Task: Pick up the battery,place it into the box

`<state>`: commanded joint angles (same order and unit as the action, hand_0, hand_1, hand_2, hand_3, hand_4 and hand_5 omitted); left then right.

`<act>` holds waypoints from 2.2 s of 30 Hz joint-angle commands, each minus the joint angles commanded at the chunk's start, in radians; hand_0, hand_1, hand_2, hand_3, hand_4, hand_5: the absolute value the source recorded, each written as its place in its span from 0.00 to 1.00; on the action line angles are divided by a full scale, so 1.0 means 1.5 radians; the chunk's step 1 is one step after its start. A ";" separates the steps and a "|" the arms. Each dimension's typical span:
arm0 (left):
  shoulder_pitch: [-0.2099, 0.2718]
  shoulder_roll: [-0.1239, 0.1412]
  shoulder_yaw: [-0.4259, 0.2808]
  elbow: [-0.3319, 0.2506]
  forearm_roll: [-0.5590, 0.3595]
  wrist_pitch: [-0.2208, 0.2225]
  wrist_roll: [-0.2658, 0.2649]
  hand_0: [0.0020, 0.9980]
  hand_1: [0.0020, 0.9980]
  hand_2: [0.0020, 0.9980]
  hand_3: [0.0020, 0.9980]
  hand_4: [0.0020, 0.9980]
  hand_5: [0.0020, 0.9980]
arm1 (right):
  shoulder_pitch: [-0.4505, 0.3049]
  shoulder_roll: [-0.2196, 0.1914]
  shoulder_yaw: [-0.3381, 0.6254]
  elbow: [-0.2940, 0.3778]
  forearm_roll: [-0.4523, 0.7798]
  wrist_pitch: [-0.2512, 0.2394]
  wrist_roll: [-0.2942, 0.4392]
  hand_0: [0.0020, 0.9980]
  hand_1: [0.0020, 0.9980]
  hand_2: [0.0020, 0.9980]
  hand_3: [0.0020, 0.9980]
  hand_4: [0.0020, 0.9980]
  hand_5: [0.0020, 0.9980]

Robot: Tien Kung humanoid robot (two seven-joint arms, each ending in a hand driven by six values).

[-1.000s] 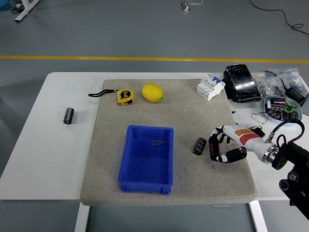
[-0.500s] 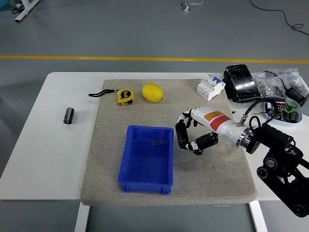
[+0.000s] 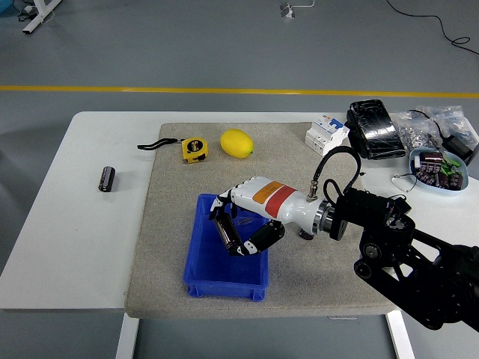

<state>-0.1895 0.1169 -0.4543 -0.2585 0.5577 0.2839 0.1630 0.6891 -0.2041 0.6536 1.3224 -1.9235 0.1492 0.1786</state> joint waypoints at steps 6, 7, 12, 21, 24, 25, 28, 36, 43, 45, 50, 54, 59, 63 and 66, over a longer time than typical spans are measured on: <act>-0.005 0.002 -0.008 0.000 0.023 -0.006 0.002 0.75 0.71 0.75 0.64 0.68 0.66 | -0.003 -0.007 -0.001 -0.004 0.006 0.010 -0.013 0.57 0.66 0.89 1.00 1.00 0.27; -0.005 0.002 -0.009 0.000 0.024 -0.007 0.002 0.75 0.71 0.75 0.64 0.68 0.66 | -0.004 -0.007 0.001 -0.004 0.006 0.010 -0.012 0.57 0.66 0.89 1.00 1.00 0.27; -0.004 0.002 -0.013 0.000 0.031 -0.007 0.004 0.75 0.70 0.75 0.63 0.67 0.66 | -0.005 -0.007 0.013 -0.003 0.003 0.003 -0.008 0.57 0.66 0.88 1.00 1.00 0.26; -0.003 0.002 -0.011 -0.001 0.027 -0.006 0.004 0.75 0.70 0.75 0.63 0.67 0.66 | -0.018 -0.013 0.071 -0.024 -0.029 -0.025 -0.020 0.56 0.65 0.86 0.97 1.00 0.26; -0.002 0.002 -0.010 -0.001 0.026 -0.003 0.004 0.75 0.70 0.75 0.63 0.67 0.66 | -0.027 -0.013 0.092 -0.046 -0.034 -0.037 -0.029 0.56 0.64 0.85 0.93 1.00 0.30; -0.002 0.002 -0.011 -0.001 0.027 -0.003 0.004 0.75 0.70 0.75 0.63 0.67 0.66 | -0.031 -0.013 0.098 -0.056 -0.038 -0.042 -0.032 0.56 0.64 0.85 0.93 1.00 0.30; -0.003 0.002 -0.012 -0.001 0.033 -0.007 0.007 0.75 0.70 0.75 0.63 0.67 0.66 | -0.044 -0.014 0.109 -0.080 -0.046 -0.057 -0.036 0.56 0.64 0.85 0.93 1.00 0.30; -0.002 0.001 -0.006 0.000 0.025 -0.011 0.007 0.75 0.70 0.75 0.63 0.67 0.66 | -0.078 -0.035 0.128 -0.127 -0.033 -0.072 -0.031 0.55 0.64 0.83 0.90 1.00 0.31; 0.000 0.000 -0.006 -0.001 0.028 -0.011 0.007 0.75 0.70 0.75 0.63 0.67 0.66 | -0.103 -0.037 0.142 -0.162 -0.002 -0.084 -0.024 0.54 0.64 0.82 0.89 1.00 0.31; 0.000 0.000 -0.008 -0.001 0.033 -0.011 0.009 0.75 0.70 0.75 0.63 0.67 0.66 | -0.104 -0.030 0.140 -0.172 0.003 -0.087 -0.022 0.54 0.64 0.82 0.89 1.00 0.31; 0.001 -0.001 -0.007 -0.003 0.035 -0.007 0.010 0.75 0.70 0.75 0.63 0.66 0.66 | -0.106 -0.011 0.134 -0.202 0.014 -0.100 -0.010 0.55 0.64 0.82 0.89 1.00 0.33; 0.002 -0.001 -0.006 -0.003 0.035 -0.006 0.011 0.75 0.70 0.75 0.63 0.67 0.66 | -0.107 0.000 0.142 -0.229 0.009 -0.116 -0.002 0.54 0.64 0.80 0.87 1.00 0.32; 0.003 -0.002 -0.007 -0.003 0.033 -0.004 0.010 0.74 0.70 0.74 0.63 0.67 0.66 | -0.109 0.008 0.141 -0.258 0.017 -0.139 0.012 0.52 0.62 0.78 0.83 0.99 0.33; 0.003 -0.003 -0.008 -0.003 0.038 -0.004 0.012 0.74 0.70 0.74 0.63 0.67 0.66 | -0.109 0.011 0.139 -0.279 0.022 -0.152 0.022 0.52 0.62 0.78 0.83 0.99 0.33; 0.003 -0.004 -0.008 -0.003 0.040 -0.005 0.012 0.74 0.70 0.74 0.63 0.67 0.66 | -0.111 0.010 0.139 -0.288 0.027 -0.159 0.027 0.50 0.61 0.77 0.81 0.98 0.32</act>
<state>-0.1847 0.1112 -0.4665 -0.2631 0.6172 0.2769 0.1817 0.5221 -0.1886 0.8618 0.8897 -1.8832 -0.0887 0.2197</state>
